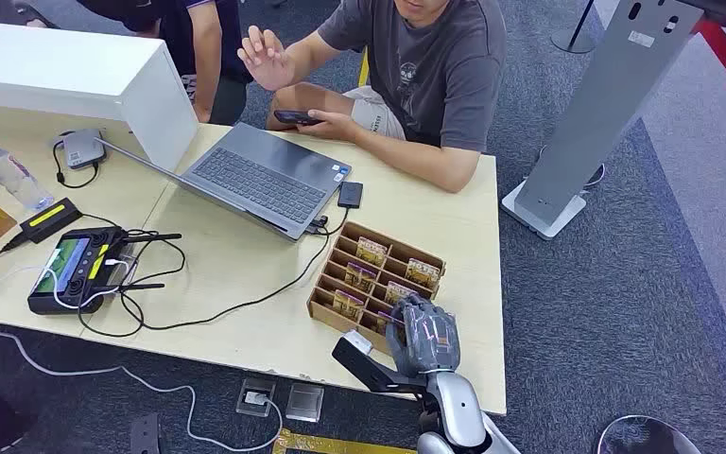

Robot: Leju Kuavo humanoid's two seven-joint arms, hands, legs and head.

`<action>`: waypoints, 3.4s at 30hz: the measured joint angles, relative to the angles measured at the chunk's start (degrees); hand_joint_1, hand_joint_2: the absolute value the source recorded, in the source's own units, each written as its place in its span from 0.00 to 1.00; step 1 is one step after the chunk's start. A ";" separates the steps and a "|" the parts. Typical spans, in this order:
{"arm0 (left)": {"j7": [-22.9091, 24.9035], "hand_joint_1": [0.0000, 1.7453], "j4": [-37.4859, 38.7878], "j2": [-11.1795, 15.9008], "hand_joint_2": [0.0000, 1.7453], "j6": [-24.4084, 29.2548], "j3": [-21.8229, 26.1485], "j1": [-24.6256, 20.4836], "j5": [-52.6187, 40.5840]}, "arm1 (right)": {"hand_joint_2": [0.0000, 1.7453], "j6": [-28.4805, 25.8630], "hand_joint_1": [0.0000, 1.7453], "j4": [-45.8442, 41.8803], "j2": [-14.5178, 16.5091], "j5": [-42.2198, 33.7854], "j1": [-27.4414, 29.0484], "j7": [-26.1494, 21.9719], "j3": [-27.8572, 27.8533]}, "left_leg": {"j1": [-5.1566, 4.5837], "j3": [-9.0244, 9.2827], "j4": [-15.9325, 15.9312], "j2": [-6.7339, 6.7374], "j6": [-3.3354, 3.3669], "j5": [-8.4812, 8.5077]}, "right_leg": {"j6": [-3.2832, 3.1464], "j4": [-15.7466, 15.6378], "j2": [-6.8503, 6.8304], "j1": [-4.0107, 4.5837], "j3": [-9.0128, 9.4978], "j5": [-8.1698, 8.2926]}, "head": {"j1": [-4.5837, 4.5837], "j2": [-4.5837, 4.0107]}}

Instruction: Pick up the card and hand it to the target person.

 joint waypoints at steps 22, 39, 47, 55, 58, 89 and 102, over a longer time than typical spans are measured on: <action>-0.22 0.00 0.00 0.00 0.00 -0.11 0.00 0.00 0.00 | 1.00 -4.03 0.78 1.46 0.00 2.96 0.25 0.12 0.52 | 0.00 -0.03 0.00 -0.01 0.00 0.00 | 0.00 0.00 -0.01 0.00 -0.02 0.00 | -0.02 0.00; -0.26 0.00 0.00 0.00 0.00 -0.50 0.00 0.01 0.00 | 1.00 -3.93 0.77 0.51 0.00 1.75 0.29 -0.14 0.52 | 0.00 -0.03 0.00 -0.01 0.00 0.00 | 0.00 0.00 -0.01 0.00 -0.03 0.00 | -0.02 0.00; -0.26 0.00 0.00 0.00 0.00 -0.42 0.00 0.00 0.00 | 1.00 -3.93 0.77 0.02 0.09 1.26 0.21 -0.48 0.55 | 0.00 -0.01 0.00 -0.01 0.00 0.00 | 0.00 0.00 -0.01 0.00 -0.01 0.00 | -0.05 0.00; -0.31 0.00 0.00 0.00 0.00 -0.07 0.00 0.03 0.00 | 1.00 -3.94 0.82 -0.01 0.15 -0.02 0.17 -0.66 0.52 | 0.00 -0.02 0.00 -0.01 0.00 0.00 | 0.00 0.00 0.00 0.00 -0.01 0.00 | -0.02 0.00; -0.35 0.00 0.00 0.00 0.00 -0.04 0.00 0.03 0.00 | 1.00 -3.95 0.85 -0.17 0.15 -0.14 0.15 -0.69 0.52 | 0.00 -0.02 0.00 0.00 0.00 0.00 | 0.00 0.00 0.00 0.00 -0.02 0.00 | -0.02 0.00; -0.39 0.00 0.00 0.00 0.00 0.11 0.11 0.09 0.00 | 1.00 -11.40 0.83 -22.08 -5.31 2.27 -0.10 0.31 -6.05 | 0.00 0.00 0.01 0.00 0.00 0.00 | 0.00 0.00 0.00 0.00 -0.02 0.00 | -0.03 0.00; -0.54 0.00 -0.17 -0.02 0.00 -0.43 -0.01 0.03 -0.28 | 1.00 -12.94 0.80 -21.59 -5.60 1.91 -7.60 -0.69 -9.61 | 0.00 -0.03 0.01 -0.02 0.00 0.00 | 0.00 0.02 -0.01 0.00 -0.01 0.01 | 0.00 0.00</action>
